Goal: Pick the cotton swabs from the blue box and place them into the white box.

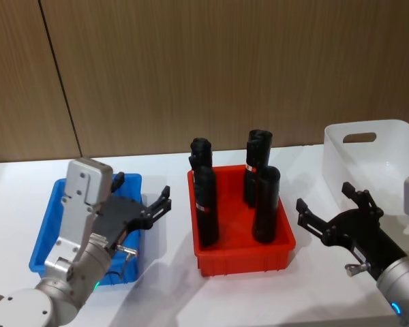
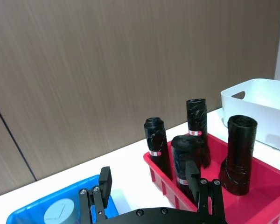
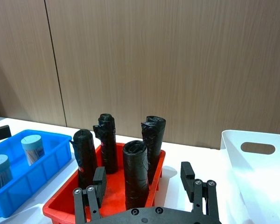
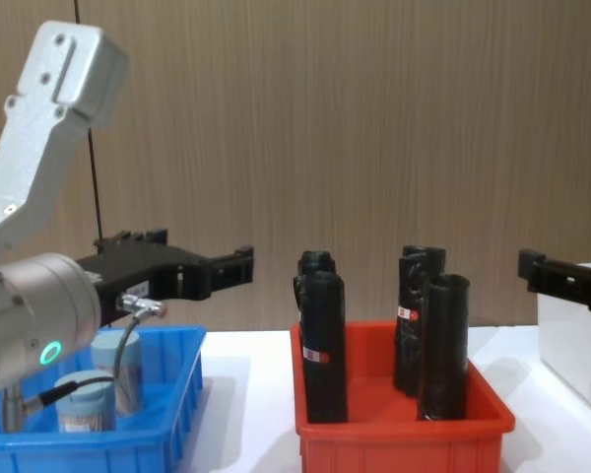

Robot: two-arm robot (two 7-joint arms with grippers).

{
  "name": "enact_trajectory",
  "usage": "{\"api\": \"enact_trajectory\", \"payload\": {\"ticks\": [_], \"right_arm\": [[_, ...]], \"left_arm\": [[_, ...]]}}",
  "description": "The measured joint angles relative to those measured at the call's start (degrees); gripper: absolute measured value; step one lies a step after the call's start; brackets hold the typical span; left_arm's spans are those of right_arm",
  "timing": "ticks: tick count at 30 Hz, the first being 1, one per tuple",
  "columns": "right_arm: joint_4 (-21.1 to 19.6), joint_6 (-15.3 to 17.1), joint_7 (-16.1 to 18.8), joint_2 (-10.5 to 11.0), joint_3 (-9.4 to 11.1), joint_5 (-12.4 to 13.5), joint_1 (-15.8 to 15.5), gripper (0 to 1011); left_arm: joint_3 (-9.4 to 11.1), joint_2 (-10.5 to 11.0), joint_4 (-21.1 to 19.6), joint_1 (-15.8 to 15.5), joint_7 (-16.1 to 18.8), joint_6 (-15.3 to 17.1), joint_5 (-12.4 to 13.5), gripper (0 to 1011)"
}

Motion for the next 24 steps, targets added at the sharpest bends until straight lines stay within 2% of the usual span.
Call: {"api": "enact_trajectory", "payload": {"ticks": [6, 12, 24], "right_arm": [[0.0, 0.0, 0.0, 0.0, 0.0, 0.0, 0.0, 1002], [0.0, 0.0, 0.0, 0.0, 0.0, 0.0, 0.0, 1002], [0.0, 0.0, 0.0, 0.0, 0.0, 0.0, 0.0, 1002]], "left_arm": [[-0.95, -0.2, 1.65, -0.7, -0.23, 1.13, -3.0, 1000], [-1.67, -0.37, 2.65, -1.21, 0.48, 2.47, -4.68, 1000], [-3.11, -0.39, 3.32, -1.64, 5.47, 7.97, -7.23, 1000]]}}
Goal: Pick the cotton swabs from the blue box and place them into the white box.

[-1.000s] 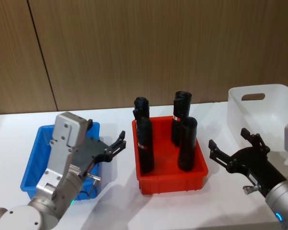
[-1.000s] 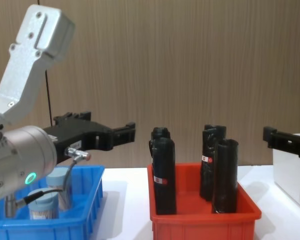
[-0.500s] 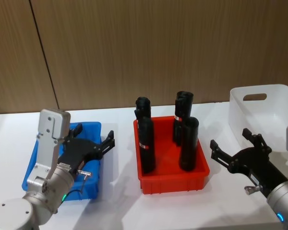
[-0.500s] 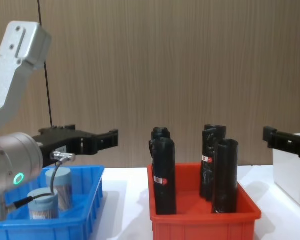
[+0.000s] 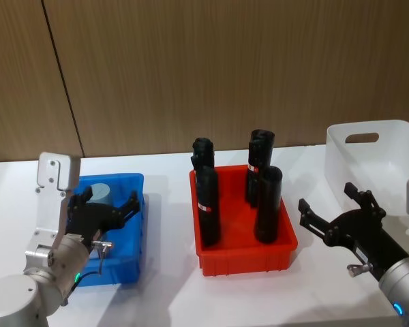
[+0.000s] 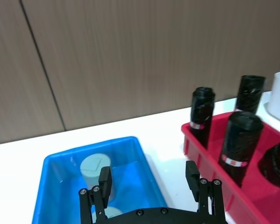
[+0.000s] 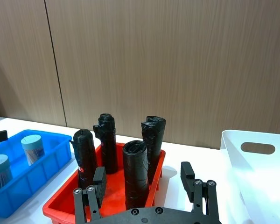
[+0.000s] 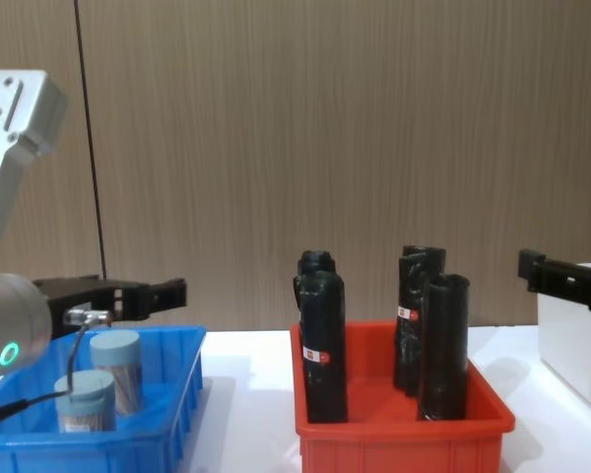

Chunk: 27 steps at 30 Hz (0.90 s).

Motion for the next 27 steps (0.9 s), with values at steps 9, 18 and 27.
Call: {"api": "enact_trajectory", "payload": {"ticks": [9, 18, 27], "right_arm": [[0.0, 0.0, 0.0, 0.0, 0.0, 0.0, 0.0, 1002], [0.0, 0.0, 0.0, 0.0, 0.0, 0.0, 0.0, 1002], [0.0, 0.0, 0.0, 0.0, 0.0, 0.0, 0.0, 1002]], "left_arm": [[-0.91, 0.2, -0.41, 0.48, 3.88, 3.42, -1.71, 1000], [-1.59, 0.29, -0.5, 1.11, 5.8, 4.96, -3.82, 1000], [-2.14, 0.15, 0.84, 1.12, 6.3, 5.85, -5.0, 999]]}}
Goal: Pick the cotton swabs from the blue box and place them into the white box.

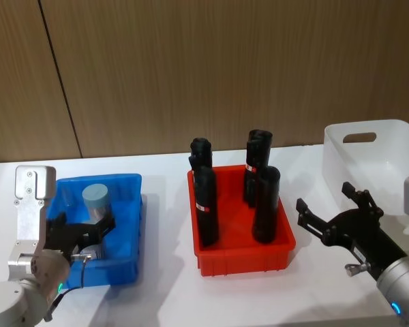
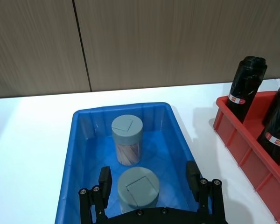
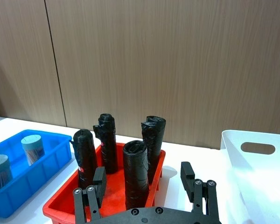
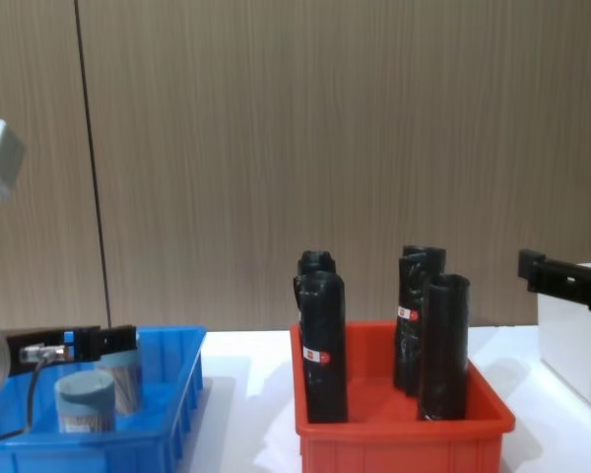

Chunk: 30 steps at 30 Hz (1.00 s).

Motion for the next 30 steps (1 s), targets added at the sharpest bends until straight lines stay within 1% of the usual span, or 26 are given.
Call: {"api": "enact_trajectory", "payload": {"ticks": [13, 30], "right_arm": [[0.0, 0.0, 0.0, 0.0, 0.0, 0.0, 0.0, 1002], [0.0, 0.0, 0.0, 0.0, 0.0, 0.0, 0.0, 1002]], "left_arm": [[-0.5, -0.58, 3.51, -1.22, -2.06, 0.36, 0.04, 1000], [-0.69, -1.72, 9.44, -3.65, -6.59, -0.22, 1.61, 1000]]}}
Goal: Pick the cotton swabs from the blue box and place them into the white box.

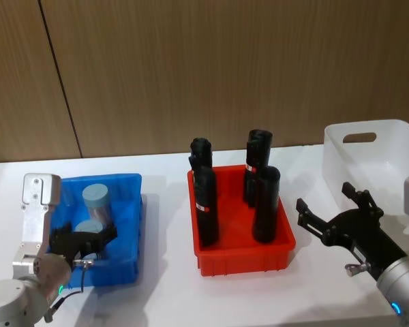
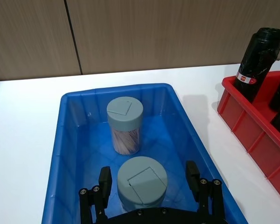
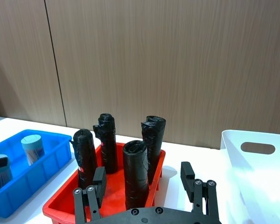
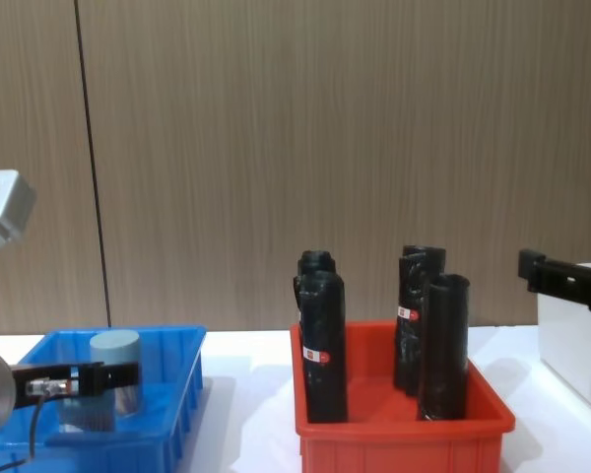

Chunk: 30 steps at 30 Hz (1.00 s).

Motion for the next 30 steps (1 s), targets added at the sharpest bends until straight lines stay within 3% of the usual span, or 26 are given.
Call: {"api": "enact_trajectory", "payload": {"ticks": [20, 30], "right_arm": [[0.0, 0.0, 0.0, 0.0, 0.0, 0.0, 0.0, 1002], [0.0, 0.0, 0.0, 0.0, 0.0, 0.0, 0.0, 1002]], "left_arm": [[0.37, -1.6, 5.91, -2.81, -3.22, -0.38, 2.65, 976], [0.47, -2.11, 7.62, -3.53, -3.05, -0.4, 4.13, 713]]}}
